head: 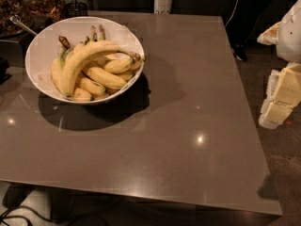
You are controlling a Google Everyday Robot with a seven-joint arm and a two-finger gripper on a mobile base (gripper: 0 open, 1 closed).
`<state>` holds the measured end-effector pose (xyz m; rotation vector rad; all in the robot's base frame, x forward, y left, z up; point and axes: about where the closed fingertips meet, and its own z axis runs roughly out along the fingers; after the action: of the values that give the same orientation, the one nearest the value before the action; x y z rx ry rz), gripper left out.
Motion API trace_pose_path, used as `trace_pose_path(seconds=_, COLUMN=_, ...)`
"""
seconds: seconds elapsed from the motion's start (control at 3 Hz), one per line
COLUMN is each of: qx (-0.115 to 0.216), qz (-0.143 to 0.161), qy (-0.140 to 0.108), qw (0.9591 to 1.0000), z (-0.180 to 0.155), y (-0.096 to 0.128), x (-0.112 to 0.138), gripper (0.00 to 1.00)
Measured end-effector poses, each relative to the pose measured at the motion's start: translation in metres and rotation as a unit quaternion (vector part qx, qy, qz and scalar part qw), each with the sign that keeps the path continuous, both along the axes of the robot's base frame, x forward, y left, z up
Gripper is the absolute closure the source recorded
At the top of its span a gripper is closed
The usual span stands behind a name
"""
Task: Pick banana from white bowl
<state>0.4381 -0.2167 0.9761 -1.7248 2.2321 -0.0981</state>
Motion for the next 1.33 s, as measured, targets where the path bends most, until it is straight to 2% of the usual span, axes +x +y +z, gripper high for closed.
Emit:
trace_pose_path(seconds=0.33, qx=0.0, qz=0.0, qy=0.0, qw=1.0, z=0.0, y=0.0, x=0.0, gripper=0.0)
trace_pose_path(seconds=0.67, qx=0.011, qz=0.009, qy=-0.012, qw=0.9998, z=0.011, y=0.004, x=0.0, gripper=0.0)
trace_pose_path(seconds=1.0, qx=0.004, qz=0.033, qy=-0.021, qw=0.9992, z=0.03, y=0.021, x=0.003, gripper=0.0)
trace_pose_path(seconds=1.33, qx=-0.014, qz=0.069, qy=-0.018, qw=0.9973, z=0.037, y=0.043, x=0.014, gripper=0.0)
